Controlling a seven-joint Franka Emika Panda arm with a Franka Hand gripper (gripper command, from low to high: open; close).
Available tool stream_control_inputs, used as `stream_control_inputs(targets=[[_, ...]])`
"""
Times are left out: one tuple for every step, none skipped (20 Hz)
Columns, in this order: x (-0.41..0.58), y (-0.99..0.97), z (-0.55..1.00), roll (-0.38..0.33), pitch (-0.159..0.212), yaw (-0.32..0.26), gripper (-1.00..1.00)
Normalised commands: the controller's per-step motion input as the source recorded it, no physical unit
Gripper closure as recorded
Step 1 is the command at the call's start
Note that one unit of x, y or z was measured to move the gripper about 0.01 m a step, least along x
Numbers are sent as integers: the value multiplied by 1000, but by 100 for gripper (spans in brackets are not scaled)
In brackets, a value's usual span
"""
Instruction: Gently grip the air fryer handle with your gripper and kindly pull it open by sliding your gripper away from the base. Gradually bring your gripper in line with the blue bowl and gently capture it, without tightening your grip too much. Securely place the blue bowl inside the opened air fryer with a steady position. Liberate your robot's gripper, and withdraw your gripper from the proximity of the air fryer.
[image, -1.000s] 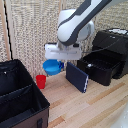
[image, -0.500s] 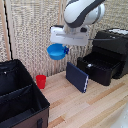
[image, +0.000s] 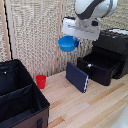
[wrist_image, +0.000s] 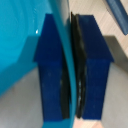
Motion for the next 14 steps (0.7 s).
stream_control_inputs(targets=[[103, -469, 143, 0, 153, -266, 100], [106, -506, 126, -1, 170, -249, 100], [106, -540, 100, -5, 193, -236, 100], [106, -586, 100, -4, 206, -214, 100], [131, -649, 89, 0, 210, -178, 100], [174, -717, 60, 0, 199, -141, 100], [209, -786, 37, 0, 190, -107, 100], [240, -840, 6, 0, 177, -79, 100], [271, -889, 0, 4, 167, -54, 100], [297, -957, 0, 7, 153, -25, 100], [300, -974, 0, 1, 148, -23, 100], [300, -980, 0, 0, 148, -23, 100], [300, -980, 0, 0, 148, -23, 100], [300, -983, 0, 0, 146, -20, 100]])
